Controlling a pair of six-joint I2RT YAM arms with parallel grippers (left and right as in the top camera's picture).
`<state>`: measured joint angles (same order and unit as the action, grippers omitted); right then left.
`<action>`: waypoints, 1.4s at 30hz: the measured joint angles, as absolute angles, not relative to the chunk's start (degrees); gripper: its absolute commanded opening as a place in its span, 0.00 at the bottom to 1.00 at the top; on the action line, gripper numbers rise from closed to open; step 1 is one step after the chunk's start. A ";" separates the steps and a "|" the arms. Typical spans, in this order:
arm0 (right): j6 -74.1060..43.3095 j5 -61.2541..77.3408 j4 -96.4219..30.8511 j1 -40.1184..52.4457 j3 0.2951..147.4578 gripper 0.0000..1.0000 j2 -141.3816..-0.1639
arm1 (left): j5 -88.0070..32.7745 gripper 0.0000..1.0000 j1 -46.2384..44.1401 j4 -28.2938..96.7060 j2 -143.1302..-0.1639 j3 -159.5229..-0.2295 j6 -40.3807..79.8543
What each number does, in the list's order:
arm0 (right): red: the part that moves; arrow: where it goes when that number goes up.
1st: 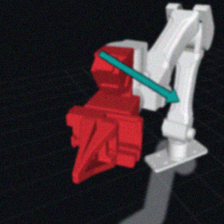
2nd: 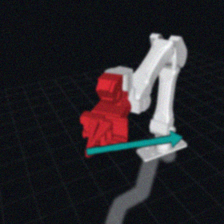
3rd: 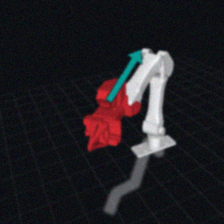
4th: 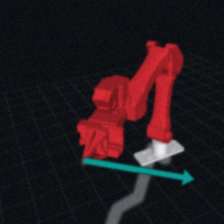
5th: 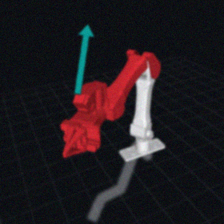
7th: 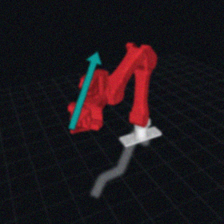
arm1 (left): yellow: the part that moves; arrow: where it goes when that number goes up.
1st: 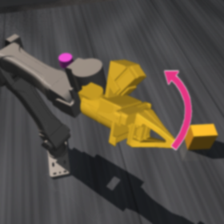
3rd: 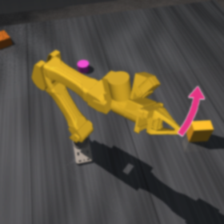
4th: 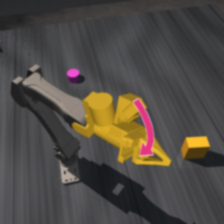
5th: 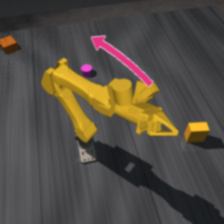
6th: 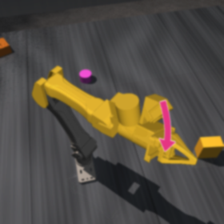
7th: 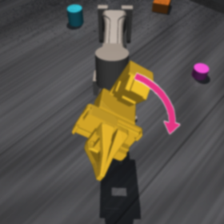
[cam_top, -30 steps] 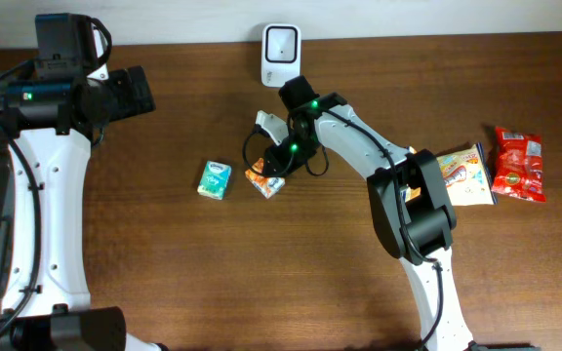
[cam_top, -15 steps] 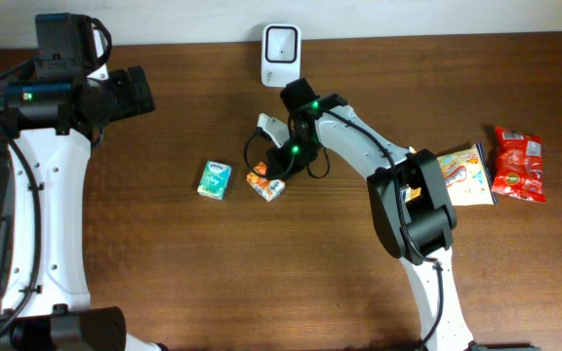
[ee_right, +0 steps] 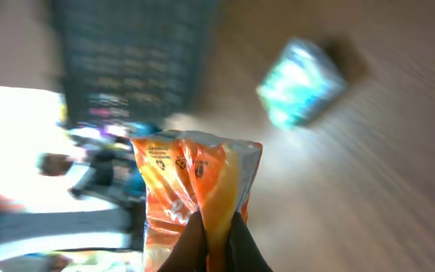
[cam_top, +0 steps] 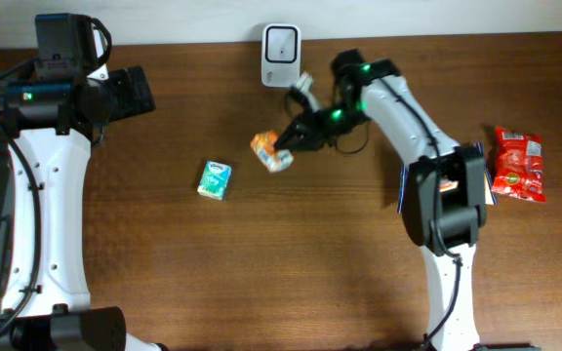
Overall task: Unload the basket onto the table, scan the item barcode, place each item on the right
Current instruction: 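Carry the orange box up to the white scanner, then hold the orange box in front of the scanner window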
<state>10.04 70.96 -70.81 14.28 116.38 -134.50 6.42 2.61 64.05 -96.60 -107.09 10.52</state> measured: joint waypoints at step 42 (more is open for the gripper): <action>9.74 -22.17 -41.54 31.51 157.40 0.04 -135.31 | 6.42 0.99 2.61 64.01 -96.60 -107.09 10.52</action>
